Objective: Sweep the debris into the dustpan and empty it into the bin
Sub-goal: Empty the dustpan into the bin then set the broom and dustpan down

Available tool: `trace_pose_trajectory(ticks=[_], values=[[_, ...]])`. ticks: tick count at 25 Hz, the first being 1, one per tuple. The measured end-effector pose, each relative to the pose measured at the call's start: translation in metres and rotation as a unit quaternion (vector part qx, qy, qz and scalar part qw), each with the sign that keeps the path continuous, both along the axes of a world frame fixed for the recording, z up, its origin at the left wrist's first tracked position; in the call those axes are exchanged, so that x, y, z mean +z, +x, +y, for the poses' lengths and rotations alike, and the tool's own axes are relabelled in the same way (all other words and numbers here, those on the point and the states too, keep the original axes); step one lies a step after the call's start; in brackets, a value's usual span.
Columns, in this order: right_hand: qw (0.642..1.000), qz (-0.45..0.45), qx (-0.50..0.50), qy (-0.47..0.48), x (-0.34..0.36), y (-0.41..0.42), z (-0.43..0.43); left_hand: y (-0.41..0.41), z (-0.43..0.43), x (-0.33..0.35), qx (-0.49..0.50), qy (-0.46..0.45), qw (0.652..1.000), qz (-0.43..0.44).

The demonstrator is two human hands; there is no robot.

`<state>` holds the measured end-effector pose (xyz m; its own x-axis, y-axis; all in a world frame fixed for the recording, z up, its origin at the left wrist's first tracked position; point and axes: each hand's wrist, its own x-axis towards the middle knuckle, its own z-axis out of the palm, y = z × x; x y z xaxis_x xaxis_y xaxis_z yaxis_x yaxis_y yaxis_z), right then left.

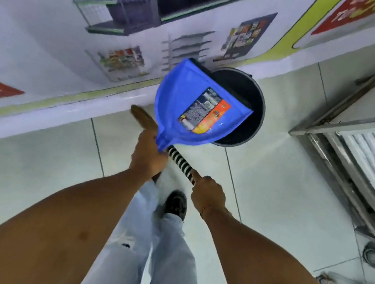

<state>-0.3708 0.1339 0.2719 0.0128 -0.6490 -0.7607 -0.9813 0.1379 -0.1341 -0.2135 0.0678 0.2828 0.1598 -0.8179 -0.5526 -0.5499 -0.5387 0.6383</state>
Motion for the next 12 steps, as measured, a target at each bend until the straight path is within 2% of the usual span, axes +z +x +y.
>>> trace_pose_trajectory(ticks=[2, 6, 12], values=[[0.999, 0.001, 0.046, -0.018, 0.001, 0.017, 0.010, 0.033, 0.044, -0.002, 0.071, 0.018, 0.997, -0.023], [0.991, 0.009, 0.130, -0.038, -0.004, 0.066, 0.010, 0.111, 0.120, -0.007, 0.153, 0.039, 0.987, -0.039], [0.964, -0.009, 0.236, -0.123, -0.035, 0.224, -0.063, 0.267, 0.172, -0.015, 0.273, 0.069, 0.959, -0.031]])
